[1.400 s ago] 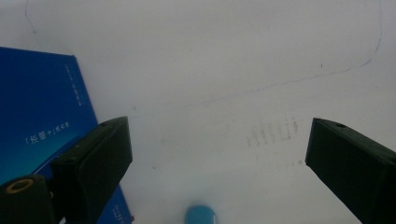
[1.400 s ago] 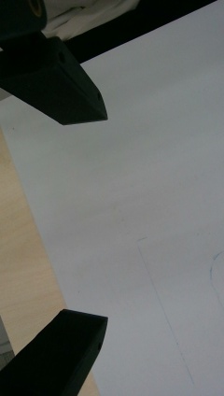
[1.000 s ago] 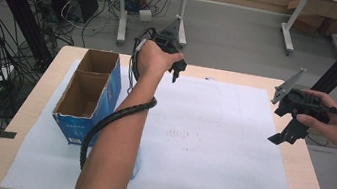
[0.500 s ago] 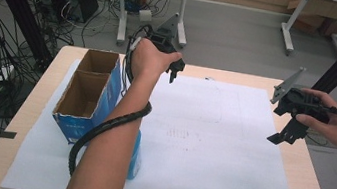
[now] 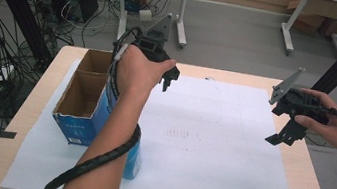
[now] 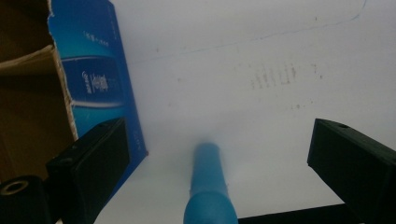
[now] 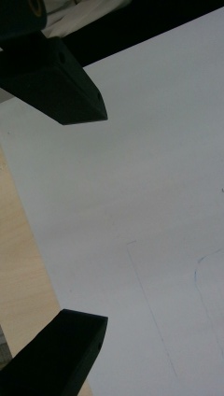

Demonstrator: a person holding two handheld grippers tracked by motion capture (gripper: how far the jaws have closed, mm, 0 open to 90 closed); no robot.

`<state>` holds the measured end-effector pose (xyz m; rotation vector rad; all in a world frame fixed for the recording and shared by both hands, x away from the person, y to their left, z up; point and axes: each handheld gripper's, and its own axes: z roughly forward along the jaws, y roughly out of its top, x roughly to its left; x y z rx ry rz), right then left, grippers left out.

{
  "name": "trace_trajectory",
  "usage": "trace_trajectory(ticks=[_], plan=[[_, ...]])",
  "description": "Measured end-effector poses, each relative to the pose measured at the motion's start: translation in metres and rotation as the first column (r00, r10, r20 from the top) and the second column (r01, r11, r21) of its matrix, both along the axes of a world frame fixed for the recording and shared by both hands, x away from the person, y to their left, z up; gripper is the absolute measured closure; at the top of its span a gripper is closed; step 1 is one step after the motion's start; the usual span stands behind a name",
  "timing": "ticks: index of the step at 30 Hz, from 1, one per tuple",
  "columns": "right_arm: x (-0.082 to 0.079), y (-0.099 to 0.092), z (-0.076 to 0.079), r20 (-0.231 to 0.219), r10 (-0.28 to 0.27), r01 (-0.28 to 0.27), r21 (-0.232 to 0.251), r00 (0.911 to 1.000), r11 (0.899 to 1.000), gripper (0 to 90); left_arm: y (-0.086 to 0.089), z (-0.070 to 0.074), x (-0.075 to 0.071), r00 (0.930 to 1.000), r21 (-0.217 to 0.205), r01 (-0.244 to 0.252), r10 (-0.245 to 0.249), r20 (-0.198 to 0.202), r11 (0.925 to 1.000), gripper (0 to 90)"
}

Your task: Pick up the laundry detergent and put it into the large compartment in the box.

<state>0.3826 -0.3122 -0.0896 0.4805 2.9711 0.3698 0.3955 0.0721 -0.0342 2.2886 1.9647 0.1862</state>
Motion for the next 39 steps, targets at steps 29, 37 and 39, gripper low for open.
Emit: trace_trajectory(ticks=[29,37,39], plan=[[-0.020,0.021,0.009,0.007,0.019,-0.018,-0.022,0.9998,1.000,3.3,0.021,-0.013,-0.072,0.9997,-0.036,-0.024,0.023,-0.012,0.9991,6.1],[-0.024,0.018,0.010,0.012,0.022,-0.022,-0.018,0.9997,1.000,3.3,0.016,-0.018,-0.081,0.9995,-0.033,-0.024,0.024,-0.021,0.9992,6.1],[-0.025,0.018,0.010,0.012,0.021,-0.021,-0.018,0.9997,1.000,3.3,0.015,-0.020,-0.083,0.9995,-0.030,-0.022,0.021,-0.023,0.9993,6.1]])
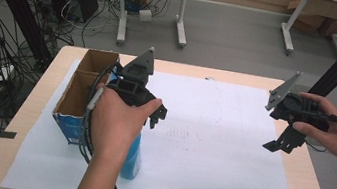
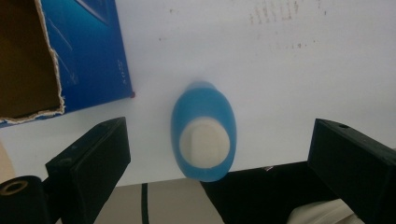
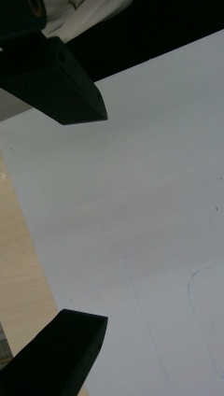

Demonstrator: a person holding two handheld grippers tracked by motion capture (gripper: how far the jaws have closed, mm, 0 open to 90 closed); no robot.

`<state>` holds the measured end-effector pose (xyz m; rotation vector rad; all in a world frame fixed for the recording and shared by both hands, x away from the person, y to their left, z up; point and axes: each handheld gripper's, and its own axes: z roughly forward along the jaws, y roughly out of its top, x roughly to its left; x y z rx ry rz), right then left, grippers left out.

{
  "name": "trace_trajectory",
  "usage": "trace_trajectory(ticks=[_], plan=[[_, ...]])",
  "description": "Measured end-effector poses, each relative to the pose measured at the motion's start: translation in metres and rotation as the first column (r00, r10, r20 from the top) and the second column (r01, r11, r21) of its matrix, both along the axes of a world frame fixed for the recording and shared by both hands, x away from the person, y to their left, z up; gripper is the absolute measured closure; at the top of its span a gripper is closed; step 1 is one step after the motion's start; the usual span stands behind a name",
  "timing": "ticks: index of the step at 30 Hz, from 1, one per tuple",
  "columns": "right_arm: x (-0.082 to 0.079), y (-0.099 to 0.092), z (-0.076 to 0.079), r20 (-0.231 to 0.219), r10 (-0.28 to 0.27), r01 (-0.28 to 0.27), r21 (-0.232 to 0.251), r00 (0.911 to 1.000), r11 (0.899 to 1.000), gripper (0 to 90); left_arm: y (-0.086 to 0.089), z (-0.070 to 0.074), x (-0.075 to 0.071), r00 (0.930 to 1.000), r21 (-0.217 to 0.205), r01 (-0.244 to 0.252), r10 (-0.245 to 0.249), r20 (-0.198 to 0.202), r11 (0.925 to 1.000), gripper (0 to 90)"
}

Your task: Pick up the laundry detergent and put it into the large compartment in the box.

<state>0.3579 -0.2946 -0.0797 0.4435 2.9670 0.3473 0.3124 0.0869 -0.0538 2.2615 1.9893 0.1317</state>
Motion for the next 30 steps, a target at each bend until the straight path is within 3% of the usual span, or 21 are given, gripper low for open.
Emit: trace_trajectory(ticks=[19,30], plan=[[-0.006,0.005,0.000,0.005,0.015,-0.015,-0.009,0.9999,1.000,3.3,0.009,-0.040,-0.002,0.9991,-0.030,-0.020,0.019,-0.038,0.9993,6.4],[-0.007,0.007,-0.002,0.013,0.018,-0.018,-0.013,0.9997,1.000,3.2,0.010,-0.058,0.000,0.9981,-0.026,-0.029,0.027,-0.056,0.9992,7.7]])
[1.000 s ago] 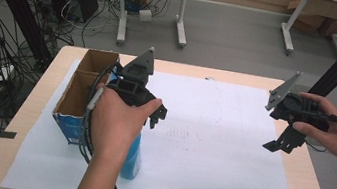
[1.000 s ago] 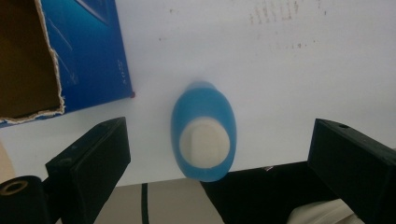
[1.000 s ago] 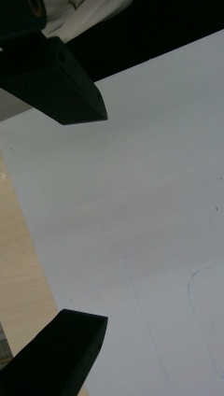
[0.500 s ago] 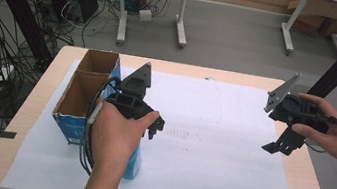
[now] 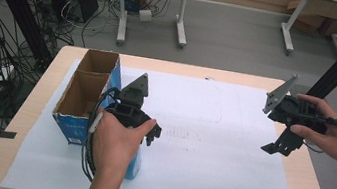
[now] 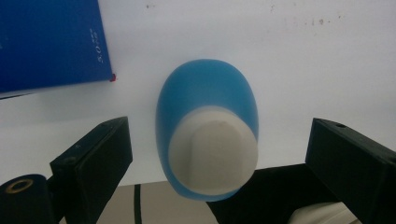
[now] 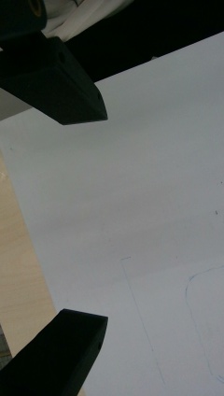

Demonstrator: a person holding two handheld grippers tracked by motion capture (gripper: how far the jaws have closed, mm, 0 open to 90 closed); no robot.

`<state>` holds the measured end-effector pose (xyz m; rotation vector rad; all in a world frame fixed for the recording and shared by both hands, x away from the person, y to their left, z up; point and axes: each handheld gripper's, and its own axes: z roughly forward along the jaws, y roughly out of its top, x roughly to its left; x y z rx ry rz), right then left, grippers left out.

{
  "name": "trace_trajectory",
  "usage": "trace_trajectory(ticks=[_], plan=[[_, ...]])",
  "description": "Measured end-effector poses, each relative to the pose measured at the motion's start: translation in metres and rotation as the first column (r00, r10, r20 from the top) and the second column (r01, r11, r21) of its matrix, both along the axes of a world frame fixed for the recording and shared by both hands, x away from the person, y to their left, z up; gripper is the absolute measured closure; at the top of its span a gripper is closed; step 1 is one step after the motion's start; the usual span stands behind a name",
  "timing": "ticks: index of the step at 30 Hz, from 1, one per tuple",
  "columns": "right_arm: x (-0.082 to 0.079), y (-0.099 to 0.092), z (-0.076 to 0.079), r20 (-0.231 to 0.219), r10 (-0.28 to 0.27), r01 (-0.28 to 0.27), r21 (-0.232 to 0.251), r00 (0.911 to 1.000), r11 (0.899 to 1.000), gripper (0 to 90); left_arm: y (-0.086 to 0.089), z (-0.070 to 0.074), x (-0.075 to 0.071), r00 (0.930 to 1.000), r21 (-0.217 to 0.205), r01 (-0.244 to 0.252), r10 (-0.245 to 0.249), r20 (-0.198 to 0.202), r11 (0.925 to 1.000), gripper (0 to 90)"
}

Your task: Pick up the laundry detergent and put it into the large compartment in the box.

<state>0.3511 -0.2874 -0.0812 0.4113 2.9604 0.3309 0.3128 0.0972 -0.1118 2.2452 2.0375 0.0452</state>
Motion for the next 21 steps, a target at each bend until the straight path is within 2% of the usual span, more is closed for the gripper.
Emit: trace_trajectory(ticks=[5,17,20,21], plan=[[-0.001,0.002,-0.001,0.003,0.010,-0.010,0.001,0.9999,1.000,3.3,0.001,-0.006,0.001,1.0000,0.005,0.000,0.000,-0.007,1.0000,9.0],[-0.001,0.003,0.000,0.012,0.009,-0.009,0.007,0.9999,1.000,3.3,0.002,-0.017,0.003,0.9999,0.006,0.011,-0.011,-0.011,0.9999,19.4],[0.000,0.002,0.000,0.011,0.007,-0.007,0.008,0.9999,1.000,3.3,-0.002,-0.019,0.003,0.9997,0.018,0.025,-0.025,-0.007,0.9995,25.6],[0.000,0.002,0.000,0.011,0.007,-0.007,0.009,0.9999,1.000,3.3,-0.003,-0.019,0.002,0.9996,0.021,0.028,-0.028,-0.005,0.9994,30.8]])
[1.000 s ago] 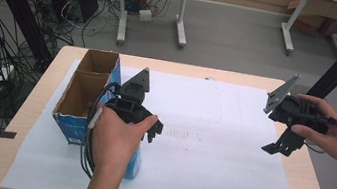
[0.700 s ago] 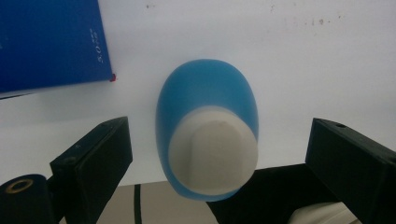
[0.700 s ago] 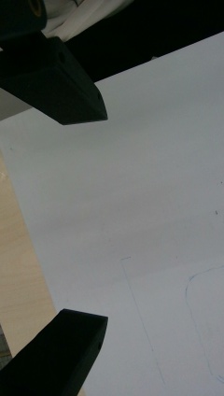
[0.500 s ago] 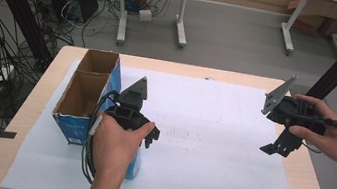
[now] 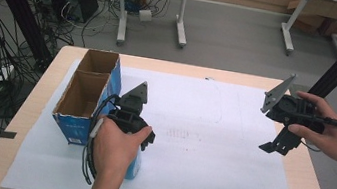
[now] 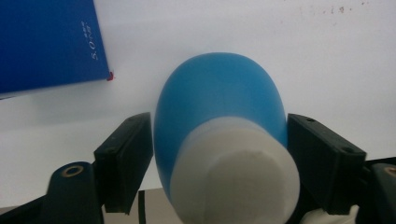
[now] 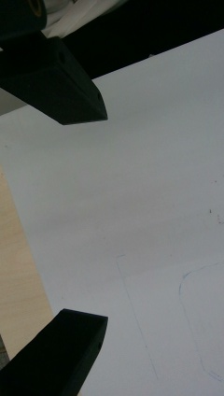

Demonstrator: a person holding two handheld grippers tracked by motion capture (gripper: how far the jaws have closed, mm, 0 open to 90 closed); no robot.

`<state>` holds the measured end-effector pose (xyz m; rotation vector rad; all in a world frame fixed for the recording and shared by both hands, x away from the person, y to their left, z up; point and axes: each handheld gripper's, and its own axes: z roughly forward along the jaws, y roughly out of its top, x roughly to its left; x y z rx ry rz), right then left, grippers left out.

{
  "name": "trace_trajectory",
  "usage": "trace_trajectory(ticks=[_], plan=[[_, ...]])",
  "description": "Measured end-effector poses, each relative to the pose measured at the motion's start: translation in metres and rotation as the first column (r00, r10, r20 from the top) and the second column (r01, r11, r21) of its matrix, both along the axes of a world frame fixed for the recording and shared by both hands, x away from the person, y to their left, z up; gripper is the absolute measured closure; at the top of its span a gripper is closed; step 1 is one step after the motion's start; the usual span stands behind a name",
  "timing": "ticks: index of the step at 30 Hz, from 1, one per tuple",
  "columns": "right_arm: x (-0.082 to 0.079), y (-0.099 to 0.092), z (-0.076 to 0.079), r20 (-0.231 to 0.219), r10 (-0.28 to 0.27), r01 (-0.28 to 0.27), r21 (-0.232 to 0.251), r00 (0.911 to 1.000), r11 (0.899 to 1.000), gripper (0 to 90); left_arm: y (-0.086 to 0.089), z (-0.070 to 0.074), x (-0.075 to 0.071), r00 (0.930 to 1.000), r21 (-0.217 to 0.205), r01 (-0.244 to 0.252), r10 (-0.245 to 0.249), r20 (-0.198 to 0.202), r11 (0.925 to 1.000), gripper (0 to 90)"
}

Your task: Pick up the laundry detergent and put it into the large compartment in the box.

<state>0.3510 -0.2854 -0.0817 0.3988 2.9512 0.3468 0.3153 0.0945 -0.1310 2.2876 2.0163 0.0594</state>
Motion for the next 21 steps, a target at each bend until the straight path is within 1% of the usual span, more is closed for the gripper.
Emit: trace_trajectory(ticks=[1,3,4,12,15,21], plan=[[0.0000,-0.0005,-0.0002,0.002,0.003,-0.003,0.003,1.0000,1.000,3.3,-0.0011,0.0000,-0.0002,1.0000,0.005,0.007,-0.007,0.002,1.0000,34.1],[-0.0001,-0.0003,0.0001,0.001,0.001,-0.001,0.001,1.0000,1.000,3.3,-0.0056,0.0000,-0.0010,0.9997,0.030,0.022,-0.022,0.005,0.9993,35.6],[-0.0003,-0.0002,0.0003,0.001,-0.002,0.003,-0.001,1.0000,1.000,3.3,-0.0048,-0.0001,-0.0014,0.9997,0.026,0.022,-0.022,0.007,0.9994,36.8],[0.0009,-0.0016,-0.0007,0.003,0.003,-0.003,0.004,1.0000,1.000,3.3,-0.0020,0.0003,-0.0014,0.9997,0.017,0.023,-0.023,0.007,0.9996,37.4],[0.0010,-0.0022,-0.0011,0.002,0.001,-0.001,0.007,1.0000,1.000,3.3,-0.0018,0.0005,-0.0017,0.9993,0.017,0.036,-0.036,0.010,0.9992,37.7],[0.0015,-0.0034,-0.0007,0.005,0.003,-0.003,0.011,1.0000,1.000,3.3,0.0003,0.0023,0.0003,0.9991,0.015,0.043,-0.043,0.001,0.9989,37.9]])
